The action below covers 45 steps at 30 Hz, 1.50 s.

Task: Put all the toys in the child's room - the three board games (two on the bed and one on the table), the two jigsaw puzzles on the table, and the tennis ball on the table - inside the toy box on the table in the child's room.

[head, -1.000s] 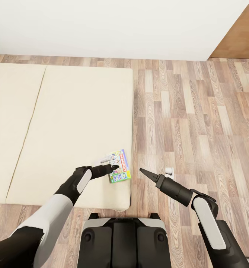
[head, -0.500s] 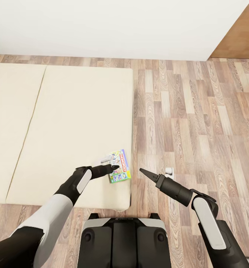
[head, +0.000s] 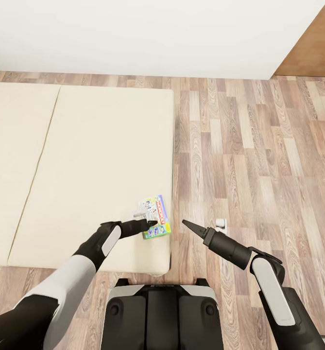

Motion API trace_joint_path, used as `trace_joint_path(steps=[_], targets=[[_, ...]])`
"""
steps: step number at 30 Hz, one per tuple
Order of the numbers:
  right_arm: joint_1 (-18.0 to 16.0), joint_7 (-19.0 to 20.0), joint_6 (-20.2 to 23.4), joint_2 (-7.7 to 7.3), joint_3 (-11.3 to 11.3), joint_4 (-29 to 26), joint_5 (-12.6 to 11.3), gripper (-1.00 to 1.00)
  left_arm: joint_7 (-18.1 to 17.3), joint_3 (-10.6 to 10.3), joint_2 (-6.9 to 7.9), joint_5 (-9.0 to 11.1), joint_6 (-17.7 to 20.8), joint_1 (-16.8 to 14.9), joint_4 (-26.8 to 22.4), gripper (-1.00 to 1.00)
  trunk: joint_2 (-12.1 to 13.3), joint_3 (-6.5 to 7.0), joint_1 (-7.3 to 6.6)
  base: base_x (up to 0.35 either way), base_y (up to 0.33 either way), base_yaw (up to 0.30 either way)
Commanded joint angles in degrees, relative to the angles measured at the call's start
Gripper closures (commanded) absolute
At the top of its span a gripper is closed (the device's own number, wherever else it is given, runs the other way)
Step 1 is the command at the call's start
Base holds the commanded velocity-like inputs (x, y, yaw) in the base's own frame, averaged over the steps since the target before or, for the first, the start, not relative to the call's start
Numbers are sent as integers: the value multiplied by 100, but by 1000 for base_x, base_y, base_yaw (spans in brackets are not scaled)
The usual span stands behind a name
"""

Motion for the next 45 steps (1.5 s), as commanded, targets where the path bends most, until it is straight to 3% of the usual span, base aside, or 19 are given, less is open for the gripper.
trace_joint_path(steps=[1, 21, 45], targets=[[-4, 6, 29, -1, -3, -4, -10, -100, 2, -9, 2, 31, 24, -1, 8, -100, -9, -6, 3, 0, 0, 0], [-1, 5, 29, -1, -3, -8, -10, -100, -13, -6, 2, 39, 11, -1, 29, -100, -9, -6, 3, 0, 0, 0], [-1, 13, 29, -1, -3, -9, -10, -100, -308, -13, -24, 34, -4, -1, 30, -100, -9, -6, 3, 0, 0, 0]])
